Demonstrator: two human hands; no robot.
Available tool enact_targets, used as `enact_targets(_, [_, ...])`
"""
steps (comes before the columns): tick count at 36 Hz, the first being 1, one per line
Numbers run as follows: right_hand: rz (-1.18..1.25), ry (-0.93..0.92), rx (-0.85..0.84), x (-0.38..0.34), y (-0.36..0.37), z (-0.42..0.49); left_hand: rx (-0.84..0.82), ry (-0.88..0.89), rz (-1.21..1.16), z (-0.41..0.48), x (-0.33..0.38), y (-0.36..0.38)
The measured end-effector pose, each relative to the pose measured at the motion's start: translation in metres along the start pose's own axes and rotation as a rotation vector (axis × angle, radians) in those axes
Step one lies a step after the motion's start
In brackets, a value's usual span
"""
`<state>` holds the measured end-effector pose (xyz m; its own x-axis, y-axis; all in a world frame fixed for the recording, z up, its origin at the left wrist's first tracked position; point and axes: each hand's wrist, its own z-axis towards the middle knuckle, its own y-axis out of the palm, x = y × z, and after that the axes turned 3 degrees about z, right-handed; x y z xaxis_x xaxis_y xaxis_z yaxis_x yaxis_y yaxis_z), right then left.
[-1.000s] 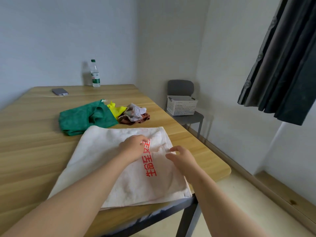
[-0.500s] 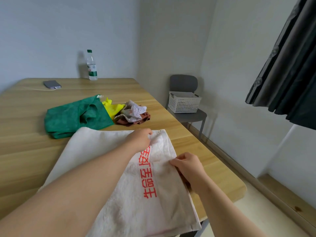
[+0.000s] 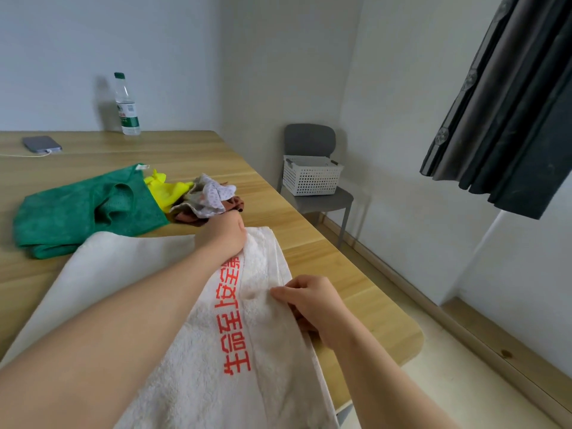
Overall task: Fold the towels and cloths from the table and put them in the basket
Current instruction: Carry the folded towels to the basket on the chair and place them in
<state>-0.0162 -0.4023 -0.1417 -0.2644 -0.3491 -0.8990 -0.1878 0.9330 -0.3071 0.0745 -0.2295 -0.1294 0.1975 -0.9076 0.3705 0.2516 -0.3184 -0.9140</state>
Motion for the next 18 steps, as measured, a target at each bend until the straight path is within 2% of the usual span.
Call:
enact_targets(5, [0.003, 0.024, -0.022, -0.001, 0.000, -0.003, 0.234, -0.020, -0.072, 0.002, 0.010, -0.014])
enact_targets(7, [0.009, 0.028, -0.027, -0.001, 0.001, -0.003, 0.256, 0.016, -0.127, 0.003, 0.011, -0.013])
enact_targets(8, [0.010, 0.024, -0.024, -0.001, 0.001, -0.003, 0.203, 0.041, -0.151, 0.003, 0.010, -0.010])
enact_targets(12, [0.010, 0.000, 0.024, 0.002, 0.002, -0.002, -0.179, 0.107, -0.204, -0.010, 0.002, 0.008])
enact_targets(14, [0.004, -0.009, 0.051, 0.003, 0.003, 0.000, -0.208, 0.139, -0.181, -0.017, 0.000, 0.010])
enact_targets(18, [0.003, -0.015, 0.063, 0.003, 0.003, 0.000, -0.157, 0.179, -0.143, -0.029, -0.003, -0.002])
